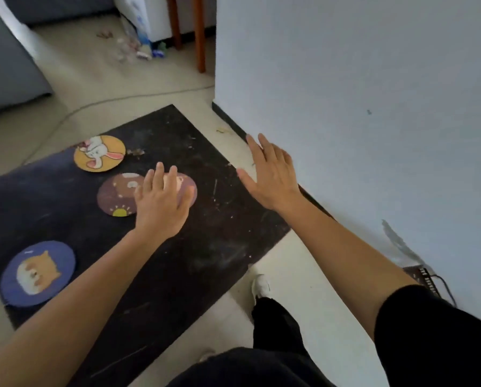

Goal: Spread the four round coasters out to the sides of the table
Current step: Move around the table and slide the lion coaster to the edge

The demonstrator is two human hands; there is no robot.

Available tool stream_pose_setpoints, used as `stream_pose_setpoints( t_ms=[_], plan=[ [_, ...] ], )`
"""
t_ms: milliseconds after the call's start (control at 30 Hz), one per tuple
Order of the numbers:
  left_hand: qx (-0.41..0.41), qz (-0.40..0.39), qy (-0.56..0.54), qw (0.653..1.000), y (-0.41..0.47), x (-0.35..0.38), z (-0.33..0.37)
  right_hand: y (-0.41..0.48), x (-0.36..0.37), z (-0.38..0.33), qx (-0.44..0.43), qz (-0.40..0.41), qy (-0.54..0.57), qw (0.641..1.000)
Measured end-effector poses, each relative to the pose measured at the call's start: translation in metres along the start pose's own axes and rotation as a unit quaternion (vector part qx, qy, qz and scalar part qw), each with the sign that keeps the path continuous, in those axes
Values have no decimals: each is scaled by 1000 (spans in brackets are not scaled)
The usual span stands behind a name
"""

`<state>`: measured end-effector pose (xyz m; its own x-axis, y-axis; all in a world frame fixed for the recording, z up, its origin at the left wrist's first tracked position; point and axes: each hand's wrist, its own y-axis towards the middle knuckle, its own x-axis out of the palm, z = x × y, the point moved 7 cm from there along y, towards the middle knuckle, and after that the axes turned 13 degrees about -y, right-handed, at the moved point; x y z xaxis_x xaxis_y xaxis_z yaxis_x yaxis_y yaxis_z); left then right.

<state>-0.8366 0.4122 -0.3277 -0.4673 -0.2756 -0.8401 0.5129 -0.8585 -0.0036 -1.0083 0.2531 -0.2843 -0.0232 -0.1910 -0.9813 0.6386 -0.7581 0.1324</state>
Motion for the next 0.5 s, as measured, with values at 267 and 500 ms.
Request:
stream_pose_setpoints(
  t_ms=[267,500],
  plan=[
    [-294,57,-134,945,34,32,-94,122,93,-78,-181,-86,100,975],
    [-511,123,-391,755,32,108,-133,156,202,-124,-190,-291,223,911]
  ],
)
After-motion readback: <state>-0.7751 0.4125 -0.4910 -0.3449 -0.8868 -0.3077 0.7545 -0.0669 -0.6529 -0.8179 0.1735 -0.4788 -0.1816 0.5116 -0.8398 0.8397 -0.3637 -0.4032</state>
